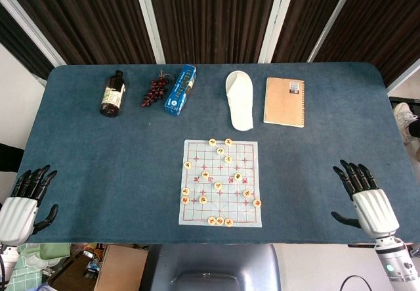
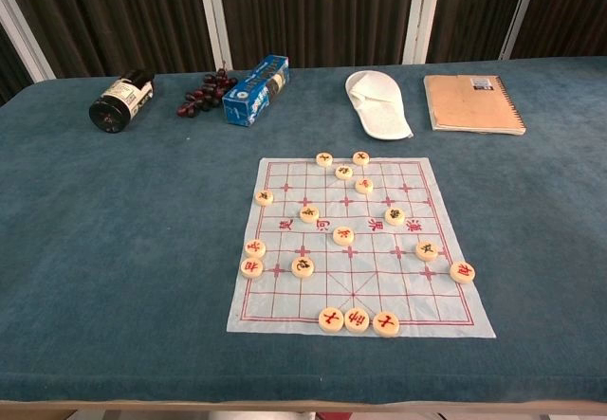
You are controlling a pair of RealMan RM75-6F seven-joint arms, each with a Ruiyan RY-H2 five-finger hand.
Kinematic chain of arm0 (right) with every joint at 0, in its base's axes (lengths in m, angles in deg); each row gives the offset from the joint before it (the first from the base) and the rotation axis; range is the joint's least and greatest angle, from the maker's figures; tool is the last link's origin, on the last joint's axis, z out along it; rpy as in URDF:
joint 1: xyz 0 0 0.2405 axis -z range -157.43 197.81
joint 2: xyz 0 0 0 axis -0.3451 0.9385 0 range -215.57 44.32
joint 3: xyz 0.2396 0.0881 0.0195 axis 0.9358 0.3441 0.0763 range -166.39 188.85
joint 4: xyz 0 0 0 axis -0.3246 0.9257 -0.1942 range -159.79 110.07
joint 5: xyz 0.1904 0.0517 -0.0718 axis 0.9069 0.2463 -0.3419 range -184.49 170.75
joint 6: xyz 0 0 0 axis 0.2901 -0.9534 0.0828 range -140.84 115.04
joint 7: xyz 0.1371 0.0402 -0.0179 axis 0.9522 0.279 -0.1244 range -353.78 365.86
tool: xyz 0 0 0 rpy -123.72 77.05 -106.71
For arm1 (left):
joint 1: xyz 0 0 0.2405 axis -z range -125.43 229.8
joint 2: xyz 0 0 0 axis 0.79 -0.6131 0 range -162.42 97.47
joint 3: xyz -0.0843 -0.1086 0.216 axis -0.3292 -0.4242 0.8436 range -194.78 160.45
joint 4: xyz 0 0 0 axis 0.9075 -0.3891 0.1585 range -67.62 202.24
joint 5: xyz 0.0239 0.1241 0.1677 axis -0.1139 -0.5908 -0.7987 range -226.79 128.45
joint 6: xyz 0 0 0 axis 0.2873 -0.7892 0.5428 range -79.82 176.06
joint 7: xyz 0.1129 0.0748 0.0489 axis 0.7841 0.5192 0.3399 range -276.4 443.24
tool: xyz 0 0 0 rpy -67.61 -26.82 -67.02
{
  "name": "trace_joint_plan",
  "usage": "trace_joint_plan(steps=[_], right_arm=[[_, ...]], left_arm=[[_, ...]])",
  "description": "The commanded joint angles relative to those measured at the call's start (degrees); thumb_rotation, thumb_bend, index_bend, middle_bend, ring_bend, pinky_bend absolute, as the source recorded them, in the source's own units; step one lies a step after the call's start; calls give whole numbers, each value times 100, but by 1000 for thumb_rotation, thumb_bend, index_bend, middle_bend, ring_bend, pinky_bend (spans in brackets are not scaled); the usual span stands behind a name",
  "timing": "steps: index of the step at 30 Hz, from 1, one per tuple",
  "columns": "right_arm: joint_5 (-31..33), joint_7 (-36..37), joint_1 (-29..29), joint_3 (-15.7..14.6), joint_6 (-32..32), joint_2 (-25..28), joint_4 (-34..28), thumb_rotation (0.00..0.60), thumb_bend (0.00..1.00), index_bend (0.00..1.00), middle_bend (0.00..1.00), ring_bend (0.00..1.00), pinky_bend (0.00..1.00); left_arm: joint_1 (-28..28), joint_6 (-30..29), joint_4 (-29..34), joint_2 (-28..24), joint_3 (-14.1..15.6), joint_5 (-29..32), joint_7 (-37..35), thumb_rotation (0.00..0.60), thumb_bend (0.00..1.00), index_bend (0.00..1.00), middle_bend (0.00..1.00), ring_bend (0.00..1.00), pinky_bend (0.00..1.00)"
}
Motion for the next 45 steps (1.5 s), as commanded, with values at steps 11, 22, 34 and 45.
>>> trace_joint_plan(steps=[11,22,34,45], right_arm=[[157,52,-962,429,1109,-162,285,600,187,74,0,0,0],[915,-237,-2507,1164,2826,-800,687,600,283,407,0,0,0],[1416,-648,-3393,1333,3603,-1889,1575,600,394,552,0,0,0],[1839,-814,-4086,1350,4192,-2968,2682,600,431,558,6,0,0]], left_arm=[[65,172,-6,64,-6,76,74,600,413,0,0,0,0],[64,211,-2,47,-38,186,46,600,414,0,0,0,0],[47,197,-7,29,-43,215,22,600,414,0,0,0,0],[80,289,-29,30,-27,228,-17,600,414,0,0,0,0]])
